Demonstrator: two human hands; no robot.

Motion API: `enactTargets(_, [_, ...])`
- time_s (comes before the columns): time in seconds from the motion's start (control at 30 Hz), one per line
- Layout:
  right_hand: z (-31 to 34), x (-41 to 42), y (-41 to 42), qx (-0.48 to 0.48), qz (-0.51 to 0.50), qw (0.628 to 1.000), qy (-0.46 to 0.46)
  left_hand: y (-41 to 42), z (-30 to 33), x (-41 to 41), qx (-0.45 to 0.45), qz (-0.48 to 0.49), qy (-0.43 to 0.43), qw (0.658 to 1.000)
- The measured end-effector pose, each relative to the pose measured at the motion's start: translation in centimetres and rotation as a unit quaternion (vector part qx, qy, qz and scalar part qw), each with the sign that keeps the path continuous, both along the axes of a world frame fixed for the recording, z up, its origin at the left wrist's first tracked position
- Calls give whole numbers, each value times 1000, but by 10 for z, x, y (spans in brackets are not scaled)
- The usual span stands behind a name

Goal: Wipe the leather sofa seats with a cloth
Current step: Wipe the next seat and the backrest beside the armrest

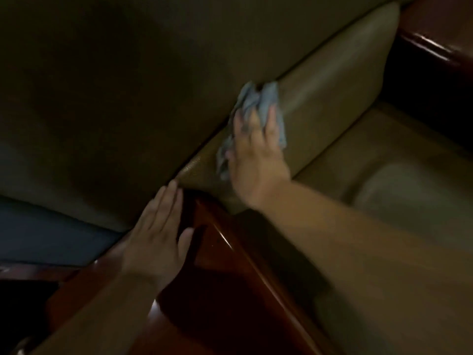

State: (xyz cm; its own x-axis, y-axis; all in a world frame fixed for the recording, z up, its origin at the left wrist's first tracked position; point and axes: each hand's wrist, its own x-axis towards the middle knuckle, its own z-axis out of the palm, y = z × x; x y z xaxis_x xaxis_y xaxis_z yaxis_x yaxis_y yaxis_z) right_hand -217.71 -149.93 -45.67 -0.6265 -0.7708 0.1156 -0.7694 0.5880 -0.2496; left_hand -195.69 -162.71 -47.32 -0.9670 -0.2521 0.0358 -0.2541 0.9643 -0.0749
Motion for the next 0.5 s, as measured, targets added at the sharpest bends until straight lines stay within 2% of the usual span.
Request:
enactTargets(0.07, [-16,54,-1,-20,18,1000,0,2,-12,23,31,67,2,997])
enactTargets(0.13, [-32,87,-3,-16,66,998,-18,2,-13,19,44,70,10,997])
enactTargets(0.27, [-40,45,-6,87,133,984,84,-3,-13,19,77,50,49,995])
enactTargets(0.3, [-37,31,-7,67,114,987,95,-3,-13,21,80,53,58,994])
enactTargets(0.4, [-29,25,-9,-74,-39,996,13,-1,-11,19,95,57,77,991])
enactTargets(0.47, [-25,53,-20,-81,-48,996,8,-2,-10,18,98,56,82,990])
enactTargets(0.5, [-26,70,-23,-54,-5,998,8,-2,-11,19,97,56,82,990])
